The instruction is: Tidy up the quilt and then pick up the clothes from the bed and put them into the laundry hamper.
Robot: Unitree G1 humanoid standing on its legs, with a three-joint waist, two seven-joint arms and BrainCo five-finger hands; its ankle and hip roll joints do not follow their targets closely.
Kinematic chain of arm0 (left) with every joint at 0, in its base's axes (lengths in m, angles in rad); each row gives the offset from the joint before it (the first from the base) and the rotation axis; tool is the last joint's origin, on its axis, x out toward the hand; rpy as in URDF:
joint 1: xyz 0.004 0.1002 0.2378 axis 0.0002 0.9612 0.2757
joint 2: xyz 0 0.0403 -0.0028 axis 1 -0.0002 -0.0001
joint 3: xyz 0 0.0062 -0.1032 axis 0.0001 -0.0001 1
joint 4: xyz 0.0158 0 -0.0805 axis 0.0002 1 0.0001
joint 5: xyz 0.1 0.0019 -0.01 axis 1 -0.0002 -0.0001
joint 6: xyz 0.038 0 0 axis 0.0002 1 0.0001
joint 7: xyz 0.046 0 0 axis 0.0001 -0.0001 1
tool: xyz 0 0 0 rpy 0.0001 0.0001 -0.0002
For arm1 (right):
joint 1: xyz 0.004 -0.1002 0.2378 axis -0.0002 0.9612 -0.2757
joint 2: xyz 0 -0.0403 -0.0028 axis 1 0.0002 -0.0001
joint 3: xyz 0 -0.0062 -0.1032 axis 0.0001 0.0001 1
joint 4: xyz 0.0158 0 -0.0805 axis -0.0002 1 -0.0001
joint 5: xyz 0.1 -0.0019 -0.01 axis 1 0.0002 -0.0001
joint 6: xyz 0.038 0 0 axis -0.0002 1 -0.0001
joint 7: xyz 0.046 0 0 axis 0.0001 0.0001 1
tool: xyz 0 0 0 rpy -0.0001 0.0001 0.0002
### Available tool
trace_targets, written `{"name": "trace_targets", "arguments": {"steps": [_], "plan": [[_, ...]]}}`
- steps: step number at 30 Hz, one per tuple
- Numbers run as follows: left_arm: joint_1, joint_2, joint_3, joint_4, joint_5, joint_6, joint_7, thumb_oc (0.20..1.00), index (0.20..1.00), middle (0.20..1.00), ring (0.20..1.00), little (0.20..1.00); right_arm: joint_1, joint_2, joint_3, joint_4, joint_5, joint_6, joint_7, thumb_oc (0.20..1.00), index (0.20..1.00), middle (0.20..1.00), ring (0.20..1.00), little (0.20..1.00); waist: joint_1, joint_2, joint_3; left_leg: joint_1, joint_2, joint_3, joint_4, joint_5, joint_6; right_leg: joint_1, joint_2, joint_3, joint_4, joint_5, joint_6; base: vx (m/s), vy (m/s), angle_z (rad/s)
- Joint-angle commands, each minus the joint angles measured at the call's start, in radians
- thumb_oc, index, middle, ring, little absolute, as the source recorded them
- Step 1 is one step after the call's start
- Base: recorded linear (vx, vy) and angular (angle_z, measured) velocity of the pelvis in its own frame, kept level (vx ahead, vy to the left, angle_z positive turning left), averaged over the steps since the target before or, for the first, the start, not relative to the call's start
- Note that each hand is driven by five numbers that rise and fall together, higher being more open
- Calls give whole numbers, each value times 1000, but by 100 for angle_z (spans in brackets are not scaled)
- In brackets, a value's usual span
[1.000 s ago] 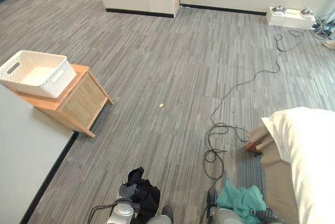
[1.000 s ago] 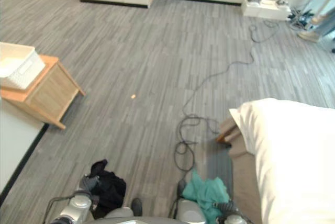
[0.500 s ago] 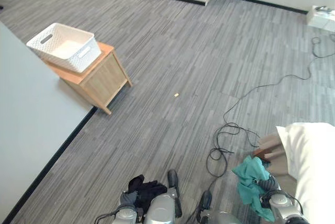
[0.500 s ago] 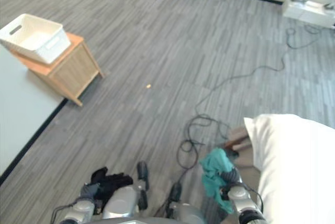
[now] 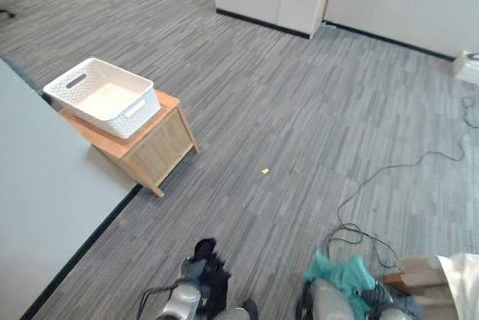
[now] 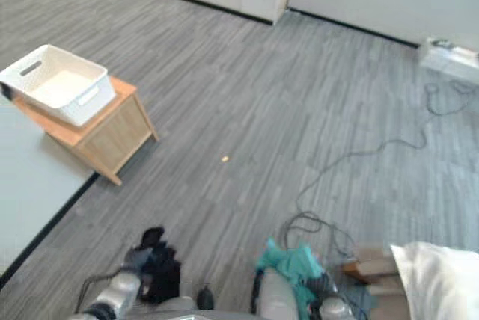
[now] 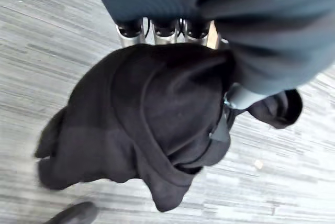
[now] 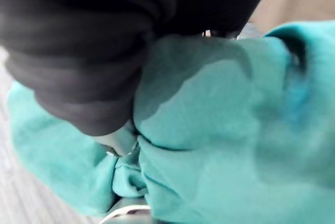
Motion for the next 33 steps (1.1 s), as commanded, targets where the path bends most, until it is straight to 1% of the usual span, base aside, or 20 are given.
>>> {"name": "trace_targets", "arguments": {"steps": [1,4,7,8,9,10,11,14,15,16,17,19,20,22,24,26,27,31,32,33], "plan": [[-12,53,-1,-35,53,-51,8,200,200,200,200,200,-31,-33,-25,-43,34,-31,-11,200,200,200,200,200,-21,-70,17,30,-84,-15,-65,-32,-87,133,-42,58,-462,208,71,750,-180,181],[-11,55,11,-2,86,-58,16,200,200,200,200,200,-21,-27,-19,-48,18,-28,-9,200,200,200,200,200,-61,-64,12,144,-57,-49,-65,-123,-118,38,-67,57,-639,293,120,777,-158,97],[18,47,21,34,96,-59,15,200,200,200,200,200,-10,-28,-1,-21,-9,-21,1,200,200,200,200,200,-67,-60,-1,202,-18,-73,30,-84,-150,81,-56,38,-601,328,107,744,-271,48],[26,42,19,42,100,-56,8,200,200,200,200,200,-4,-32,3,-15,-10,-20,9,200,200,200,200,200,-69,-53,-4,176,0,-60,141,-48,-162,108,-49,56,-587,326,88,586,-338,26],[40,53,37,43,81,-59,6,200,200,200,200,200,-15,-48,6,2,-14,-19,21,200,200,200,200,200,-42,-73,12,6,22,-71,533,99,-173,192,-55,50,-595,325,34,585,-338,45],[40,53,37,43,81,-59,6,200,200,200,200,200,-15,-48,7,2,-14,-19,21,200,200,200,200,200,-45,-76,10,0,19,-74,535,101,-173,189,-58,49,-595,326,34,642,-516,64],[48,64,41,33,56,-56,13,200,200,200,200,200,-35,-65,7,-14,4,-18,15,200,200,200,200,200,3,-112,57,-182,27,-50,837,133,-147,272,-61,25,-607,298,-17,243,-273,42],[42,63,38,25,49,-51,15,200,200,200,200,200,-64,-78,16,-16,11,-16,12,200,200,200,200,200,43,-138,78,-303,39,22,822,92,-143,355,-69,9,-644,261,-24,571,-226,-18],[48,56,33,13,55,-49,13,200,200,200,200,200,-69,-83,21,-36,13,-18,12,200,200,200,200,200,64,-127,68,-335,36,78,637,78,-150,404,-68,1,-659,220,-9,336,25,-13],[49,56,33,13,55,-49,13,200,200,200,200,200,-69,-83,21,-36,13,-18,12,200,200,200,200,200,64,-131,67,-333,31,81,629,83,-149,403,-73,1,-659,220,-8,735,93,0],[71,48,41,6,62,-49,13,200,200,200,200,200,-63,-89,22,-51,5,-26,10,200,200,200,200,200,82,-120,51,-337,11,157,371,75,-136,453,-63,-10,-658,179,7,398,67,-6],[79,47,48,4,68,-48,11,200,200,200,200,200,-61,-92,18,-58,1,-29,10,200,200,200,200,200,85,-111,39,-330,8,232,229,104,-143,485,-52,-25,-654,143,10,648,89,-3],[79,47,52,7,82,-38,11,200,200,200,200,200,-69,-92,9,-59,-2,-29,2,200,200,200,200,200,85,-102,19,-345,32,381,110,104,-148,544,-36,-61,-641,79,13,692,91,8],[84,44,57,16,81,-29,4,200,200,200,200,200,-63,-76,6,-52,-8,-27,6,200,200,200,200,200,90,-104,-9,-283,17,421,55,107,-116,558,-39,-96,-539,56,33,629,119,52],[87,45,61,26,75,-27,3,200,200,200,200,200,-61,-66,5,-34,-14,-28,0,200,200,200,200,200,108,-121,-20,-273,-15,396,59,94,-90,541,-50,-107,-425,94,60,486,117,92],[89,51,62,31,77,-21,5,200,200,200,200,200,-53,-47,-3,-24,-24,-17,5,200,200,200,200,200,100,-132,-7,-217,-50,373,41,61,-47,450,-112,-123,-140,220,146,558,144,63],[85,61,66,26,72,-17,15,200,200,200,200,200,-52,-34,-1,-35,-23,-21,4,200,200,200,200,200,78,-100,8,-141,-23,348,-14,70,-34,319,-123,-108,93,290,135,785,59,90],[66,73,55,31,67,-21,27,200,200,200,200,200,-51,-27,-6,-31,-6,-23,0,200,200,200,200,200,44,-82,25,-42,-16,222,-65,53,-61,208,-141,-118,-55,221,86,578,-141,178],[62,76,48,45,77,-32,33,200,200,200,200,200,-44,-28,-6,-32,1,-28,1,200,200,200,200,200,30,-91,22,-13,-24,133,-65,18,-94,190,-140,-47,-355,204,81,510,-299,129],[58,78,46,46,81,-32,34,200,200,200,200,200,-41,-30,-8,-33,3,-27,0,200,200,200,200,200,23,-94,24,-7,-18,113,-65,9,-105,206,-148,-24,-463,215,88,508,-300,119]]}}
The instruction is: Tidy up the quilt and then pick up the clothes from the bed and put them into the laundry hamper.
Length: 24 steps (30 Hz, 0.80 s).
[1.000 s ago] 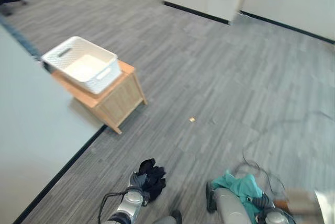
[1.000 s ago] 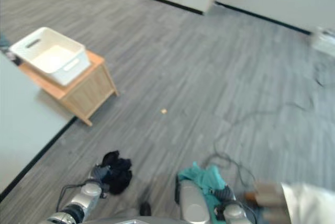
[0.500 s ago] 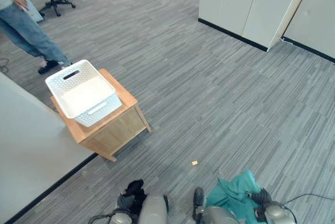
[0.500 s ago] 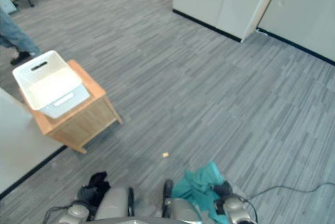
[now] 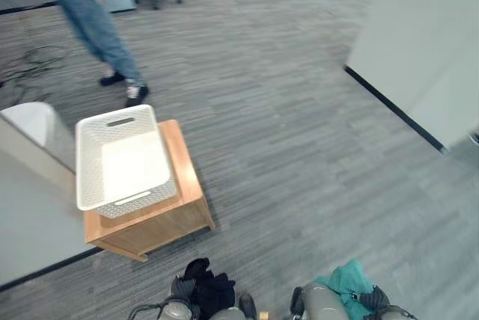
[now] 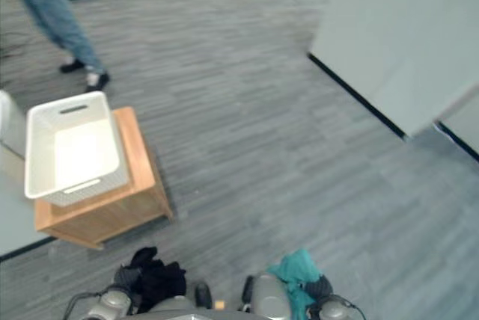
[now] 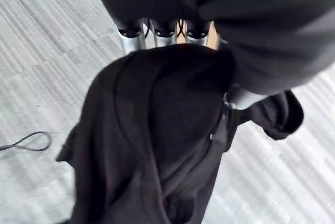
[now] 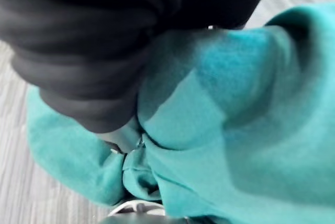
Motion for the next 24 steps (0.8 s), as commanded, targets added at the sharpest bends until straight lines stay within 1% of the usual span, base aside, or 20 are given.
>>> {"name": "trace_targets", "arguments": {"steps": [1,2,3,4,6,7,8,9,10,11,12,14,15,16,17,19,20,21,23,24], "plan": [[-17,34,-3,2,16,-23,28,200,200,200,200,200,-57,-23,-46,-45,10,-32,-19,200,200,200,200,200,11,-10,35,-10,53,-17,-30,-34,-158,158,7,89,-494,153,35,483,-337,157],[-37,43,6,25,25,-26,39,200,200,200,200,200,-54,-29,-46,-44,15,-31,-16,200,200,200,200,200,-3,-29,33,16,67,-87,-30,-67,-189,116,-13,257,-618,229,81,409,-273,158],[-37,42,6,25,25,-26,39,200,200,200,200,200,-54,-29,-46,-44,15,-31,-16,200,200,200,200,200,-4,-27,37,21,69,-88,-30,-70,-189,124,-12,255,-623,229,82,700,-494,192],[-27,46,10,47,21,-33,41,200,200,200,200,200,-57,-33,-34,-20,5,-26,-9,200,200,200,200,200,-1,-39,31,63,96,-128,-28,-91,-203,102,-13,291,-590,228,95,455,-339,120],[-19,46,22,47,7,-38,44,200,200,200,200,200,-57,-35,-34,-26,7,-31,-2,200,200,200,200,200,3,-45,24,62,108,-144,16,-110,-207,115,-11,284,-575,229,98,390,-307,116],[-4,45,31,53,-7,-39,43,200,200,200,200,200,-59,-39,-29,-35,2,-33,4,200,200,200,200,200,11,-47,18,44,122,-163,97,-99,-218,128,-6,282,-567,225,86,352,-424,113],[10,35,40,37,-32,-46,45,200,200,200,200,200,-55,-59,-33,-82,4,-45,5,200,200,200,200,200,21,-45,34,-88,156,-195,344,-27,-236,186,-1,228,-575,208,43,351,-423,145],[10,35,40,37,-32,-46,45,200,200,200,200,200,-55,-59,-33,-82,4,-45,5,200,200,200,200,200,20,-46,34,-89,156,-196,345,-27,-236,185,-2,227,-575,208,43,238,-534,179],[7,32,37,24,-38,-38,51,200,200,200,200,200,-69,-83,-37,-102,18,-48,-8,200,200,200,200,200,33,-60,71,-222,183,-133,541,12,-218,258,-4,146,-618,189,1,206,-430,138],[5,30,36,22,-39,-36,50,200,200,200,200,200,-86,-97,-39,-101,22,-46,-12,200,200,200,200,200,43,-64,86,-294,184,-23,534,-1,-212,310,0,87,-651,163,-12,208,-426,90],[5,30,36,22,-39,-36,49,200,200,200,200,200,-86,-97,-39,-101,22,-46,-12,200,200,200,200,200,42,-64,85,-295,184,-23,536,-3,-211,310,-1,87,-651,163,-12,263,-210,72],[8,30,35,20,-35,-36,48,200,200,200,200,200,-88,-98,-41,-104,28,-47,-14,200,200,200,200,200,44,-61,81,-317,154,26,473,-27,-197,326,4,67,-652,144,-15,240,-69,77],[29,29,41,19,-24,-34,40,200,200,200,200,200,-90,-102,-47,-96,28,-52,-14,200,200,200,200,200,47,-34,58,-339,108,152,328,-22,-186,354,37,26,-646,98,-13,434,-54,54],[36,29,39,15,-16,-27,37,200,200,200,200,200,-96,-104,-52,-91,27,-50,-16,200,200,200,200,200,49,-26,44,-341,97,207,287,-31,-193,384,48,6,-643,59,-10,703,-31,83],[52,34,52,33,-6,-16,24,200,200,200,200,200,-99,-100,-62,-75,30,-45,-9,200,200,200,200,200,43,-6,18,-275,95,304,163,-21,-179,397,72,-42,-596,19,2,586,32,128],[60,38,48,47,-4,-12,22,200,200,200,200,200,-97,-85,-54,-75,25,-50,-12,200,200,200,200,200,57,-17,17,-252,43,240,159,-34,-145,396,53,-83,-466,27,19,475,36,94],[54,43,44,74,11,-3,17,200,200,200,200,200,-91,-70,-56,-75,21,-54,-9,200,200,200,200,200,46,-21,19,-214,30,230,131,-53,-124,359,30,-106,-337,60,54,413,68,49],[52,45,47,77,20,3,18,200,200,200,200,200,-88,-55,-55,-94,18,-51,-6,200,200,200,200,200,32,-24,27,-170,15,221,99,-61,-108,315,-1,-95,-205,97,87,382,80,64],[53,52,44,68,24,3,22,200,200,200,200,200,-92,-42,-46,-124,18,-53,-4,200,200,200,200,200,14,-12,45,-109,10,188,57,-67,-89,230,-30,-47,13,176,91,383,14,96],[45,54,41,51,16,2,29,200,200,200,200,200,-84,-37,-51,-163,20,-56,-11,200,200,200,200,200,-3,12,65,-64,42,140,17,-41,-97,138,-10,-5,77,185,71,415,-106,66]]}}
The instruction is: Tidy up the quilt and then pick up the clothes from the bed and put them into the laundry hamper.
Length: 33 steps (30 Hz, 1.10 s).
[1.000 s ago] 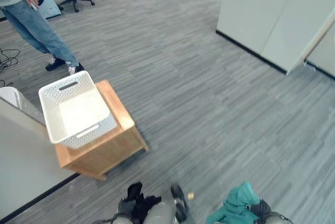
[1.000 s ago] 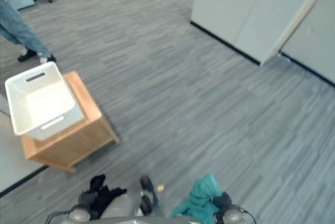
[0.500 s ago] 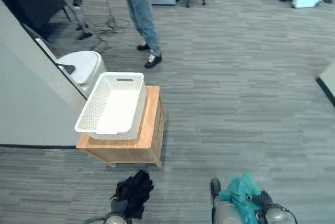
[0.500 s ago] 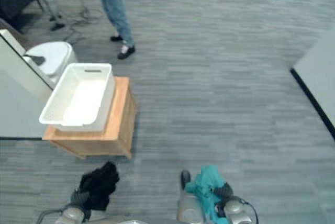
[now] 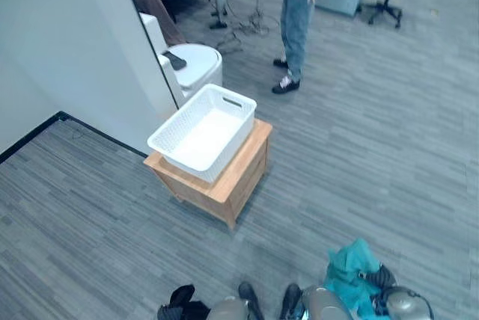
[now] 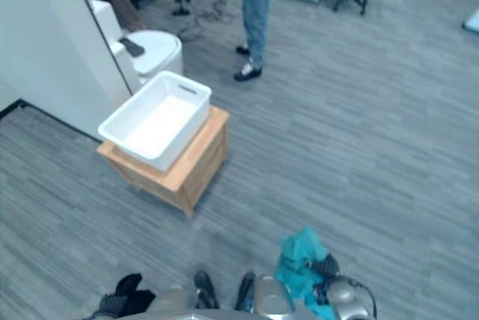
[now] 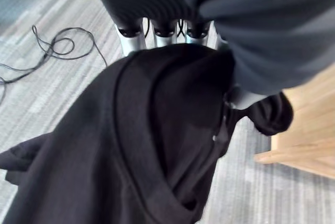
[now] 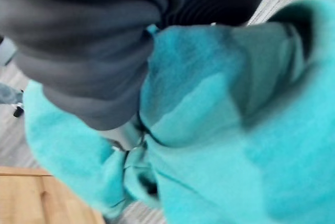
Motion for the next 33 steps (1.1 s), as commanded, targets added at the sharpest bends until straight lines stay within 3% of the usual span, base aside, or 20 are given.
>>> {"name": "trace_targets", "arguments": {"steps": [1,2,3,5,6,9,11,14,16,17,18,19,21,22,24,27,28,29,30,33], "plan": [[-54,62,-32,-67,8,-13,32,200,200,200,200,200,-79,5,-41,-103,20,-51,-21,200,200,200,200,200,-5,42,79,67,21,-119,-122,45,-41,84,47,75,-54,156,6,418,-204,49],[-61,65,-41,-72,8,-15,32,200,200,200,200,200,-74,2,-46,-103,27,-52,-24,200,200,200,200,200,-10,40,81,75,23,-143,-131,47,-53,75,43,76,-112,144,-5,475,-344,149],[-78,77,-58,-78,11,-19,33,200,200,200,200,200,-73,-4,-50,-113,39,-52,-26,200,200,200,200,200,-22,31,79,91,33,-193,-147,45,-91,84,22,85,-311,129,-15,378,-297,195],[-88,81,-64,-78,13,-22,33,200,200,200,200,200,-74,-5,-56,-108,49,-52,-30,200,200,200,200,200,-30,27,77,99,42,-219,-153,39,-111,83,10,108,-465,137,-16,412,-388,188],[-112,89,-63,-66,17,-23,34,200,200,200,200,200,-77,-8,-70,-92,66,-51,-35,200,200,200,200,200,-44,14,72,117,61,-265,-165,25,-147,88,-3,174,-664,196,9,564,-596,114],[-121,103,-57,-22,28,-23,35,200,200,200,200,200,-72,-10,-87,-70,86,-53,-33,200,200,200,200,200,-66,3,59,159,121,-323,-165,-2,-191,47,-34,281,-747,258,41,412,-427,105],[-105,107,-49,-3,29,-25,34,200,200,200,200,200,-78,-10,-84,-62,89,-51,-28,200,200,200,200,200,-71,-3,49,195,152,-341,-140,-23,-203,36,-17,304,-678,245,44,519,-534,108],[-80,97,-40,2,22,-26,33,200,200,200,200,200,-93,-21,-71,-56,83,-51,-21,200,200,200,200,200,-74,11,37,170,188,-359,-63,22,-215,50,30,309,-657,221,25,328,-357,42],[-65,82,-38,-11,10,-26,34,200,200,200,200,200,-109,-37,-60,-80,86,-54,-23,200,200,200,200,200,-61,17,61,71,219,-372,142,148,-224,94,65,281,-654,193,-15,235,-401,13],[-70,75,-48,-25,6,-23,40,200,200,200,200,200,-117,-46,-51,-95,94,-56,-31,200,200,200,200,200,-52,-5,83,-12,229,-302,258,167,-188,139,63,236,-672,170,-51,256,-477,10],[-78,72,-51,-33,4,-23,40,200,200,200,200,200,-134,-55,-45,-91,93,-53,-35,200,200,200,200,200,-40,-9,97,-41,199,-280,265,125,-176,161,67,223,-678,159,-61,179,-326,24],[-78,73,-50,-33,4,-23,40,200,200,200,200,200,-135,-54,-45,-90,93,-53,-35,200,200,200,200,200,-40,-10,95,-43,197,-279,263,127,-175,158,65,224,-678,160,-61,130,-144,23],[-77,63,-55,-48,2,-24,40,200,200,200,200,200,-163,-72,-27,-103,75,-47,-34,200,200,200,200,200,-16,-15,94,-122,78,-280,220,29,-146,176,75,216,-682,141,-67,206,-122,-3],[-72,60,-62,-63,9,-28,41,200,200,200,200,200,-166,-81,-20,-116,71,-50,-23,200,200,200,200,200,-9,1,87,-136,36,-246,131,49,-135,195,100,197,-682,124,-67,263,-97,-13],[-68,63,-76,-70,24,-27,23,200,200,200,200,200,-144,-92,-42,-181,68,-66,-14,200,200,200,200,200,-33,33,71,-62,63,-68,-18,67,-142,213,126,148,-640,76,-46,259,24,3],[-65,73,-72,-83,35,-26,14,200,200,200,200,200,-125,-107,-45,-280,51,-72,-8,200,200,200,200,200,-43,39,71,-3,38,-81,-90,83,-117,194,120,114,-538,92,-32,107,69,51],[-75,82,-75,-75,55,-17,-1,200,200,200,200,200,-105,-114,-54,-371,32,-81,6,200,200,200,200,200,-77,27,74,43,37,-82,-139,90,-104,138,82,90,-365,182,25,123,49,7],[-75,82,-75,-75,55,-17,-1,200,200,200,200,200,-105,-114,-55,-372,32,-80,6,200,200,200,200,200,-77,26,74,44,36,-82,-141,91,-104,136,81,91,-362,181,26,108,48,25],[-65,92,-61,-75,67,-9,6,200,200,200,200,200,-95,-131,-60,-480,6,-96,3,200,200,200,200,200,-98,34,87,76,60,-87,-165,90,-102,51,94,142,-193,202,48,32,28,60],[-66,96,-53,-69,75,-15,7,200,200,200,200,200,-100,-156,-78,-578,-17,-119,-15,200,200,200,200,200,-99,26,87,86,66,-120,-165,73,-111,49,84,191,-287,158,36,110,-48,72]]}}
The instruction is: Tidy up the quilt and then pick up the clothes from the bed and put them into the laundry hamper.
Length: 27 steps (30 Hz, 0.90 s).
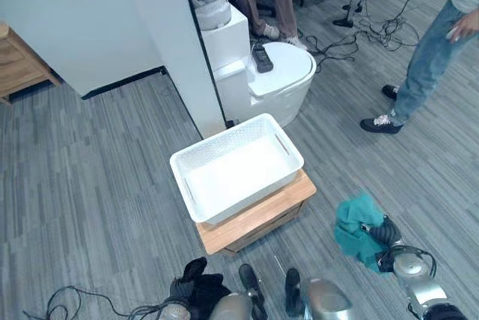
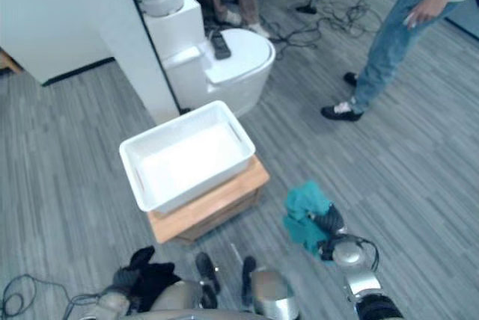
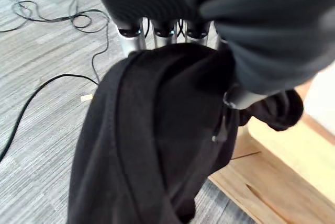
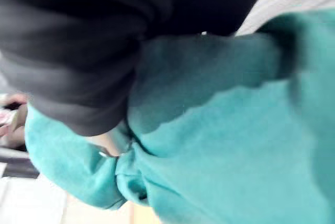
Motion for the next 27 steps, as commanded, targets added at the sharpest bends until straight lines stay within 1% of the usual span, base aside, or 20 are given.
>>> {"name": "trace_targets", "arguments": {"steps": [1,2,3,4,5,6,7,8,9,11,13,16,17,19,20,21,24,25,26,27], "plan": [[4,82,4,-24,36,-6,18,200,200,200,200,200,-93,-14,-59,-92,-54,-92,-32,200,200,200,200,200,41,-46,-21,65,1,-27,-18,-62,-68,53,-101,84,-258,73,74,150,-158,61],[0,85,3,-17,34,-10,19,200,200,200,200,200,-109,-25,-76,-129,-44,-106,-43,200,200,200,200,200,35,-53,-28,66,-2,-48,-18,-67,-77,76,-105,130,-406,70,59,195,-223,50],[8,93,18,2,41,-12,23,200,200,200,200,200,-130,-50,-117,-210,-25,-127,-58,200,200,200,200,200,42,-67,-47,77,-9,-70,-18,-83,-84,118,-118,195,-545,78,66,230,-255,67],[19,94,29,12,38,-15,26,200,200,200,200,200,-140,-51,-122,-244,-20,-144,-63,200,200,200,200,200,59,-76,-62,82,-10,-70,-18,-87,-86,139,-132,186,-573,89,64,164,-176,69],[19,94,28,12,38,-16,26,200,200,200,200,200,-139,-51,-122,-245,-20,-144,-63,200,200,200,200,200,59,-77,-62,83,-11,-70,-18,-87,-86,142,-133,186,-576,90,64,80,-119,69],[24,92,43,18,30,-14,30,200,200,200,200,200,-166,-58,-119,-271,-26,-144,-69,200,200,200,200,200,69,-82,-66,86,-12,-72,-17,-84,-87,154,-137,181,-588,104,68,86,-144,47],[48,84,75,33,12,-9,35,200,200,200,200,200,-204,-82,-107,-312,-45,-145,-61,200,200,200,200,200,87,-80,-83,88,-1,-65,-18,-80,-96,178,-134,173,-629,121,77,86,-147,32],[48,84,75,32,12,-9,35,200,200,200,200,200,-204,-82,-106,-312,-45,-145,-61,200,200,200,200,200,86,-79,-83,89,0,-65,-18,-80,-97,180,-133,173,-632,122,77,118,-186,28],[70,75,100,33,-19,-15,39,200,200,200,200,200,-259,-105,-79,-361,-42,-153,-42,200,200,200,200,200,107,-78,-94,86,16,-65,-18,-74,-110,206,-128,157,-660,127,70,56,-97,32],[79,72,105,30,-29,-17,38,200,200,200,200,200,-287,-115,-59,-371,-34,-157,-31,200,200,200,200,200,111,-76,-96,84,21,-74,-18,-71,-114,217,-124,150,-672,127,67,59,-114,13],[93,71,106,10,-88,-32,43,200,200,200,200,200,-437,-141,50,-325,-21,-154,-10,200,200,200,200,200,142,-70,-100,69,35,-92,-18,-54,-129,232,-119,128,-687,121,57,45,-134,-3],[97,71,105,-19,-131,-44,53,200,200,200,200,200,-528,-141,119,-284,-11,-154,-4,200,200,200,200,200,154,-65,-95,58,43,-102,-18,-45,-137,234,-114,111,-687,114,52,9,-73,16],[95,72,88,-87,-159,-63,64,200,200,200,200,200,-615,-125,183,-241,-11,-148,1,200,200,200,200,200,174,-58,-90,46,49,-115,-18,-35,-141,232,-112,100,-687,111,46,-6,-98,26],[93,72,71,-160,-182,-84,72,200,200,200,200,200,-670,-110,228,-192,-15,-145,-3,200,200,200,200,200,185,-50,-84,32,54,-126,-18,-26,-146,230,-111,85,-687,110,43,-5,-82,39],[89,77,55,-255,-203,-108,86,200,200,200,200,200,-703,-86,257,-146,-17,-140,-8,200,200,200,200,200,197,-41,-77,17,56,-139,-18,-18,-150,230,-111,67,-687,107,41,-1,-53,55],[90,77,56,-257,-203,-108,86,200,200,200,200,200,-704,-85,257,-145,-17,-140,-8,200,200,200,200,200,196,-41,-77,17,56,-140,-18,-17,-150,230,-111,66,-687,107,40,-1,-50,52],[91,100,52,-438,-230,-149,108,200,200,200,200,200,-719,-60,282,-84,-34,-130,-19,200,200,200,200,200,216,-25,-69,-8,58,-163,-18,-3,-159,227,-111,45,-687,105,38,-17,-52,36],[89,128,51,-542,-211,-166,121,200,200,200,200,200,-719,-43,288,-36,-54,-119,-30,200,200,200,200,200,225,-16,-67,-23,59,-177,-18,4,-164,226,-111,32,-687,105,37,-15,-39,34],[90,129,51,-544,-211,-165,121,200,200,200,200,200,-719,-42,288,-35,-54,-119,-31,200,200,200,200,200,224,-16,-67,-24,59,-178,-18,4,-164,226,-111,31,-687,105,37,-10,-36,27],[90,146,52,-594,-194,-174,127,200,200,200,200,200,-714,-37,286,-9,-68,-112,-38,200,200,200,200,200,231,-11,-67,-28,59,-184,-18,6,-166,227,-111,26,-687,104,36,8,-42,31]]}}
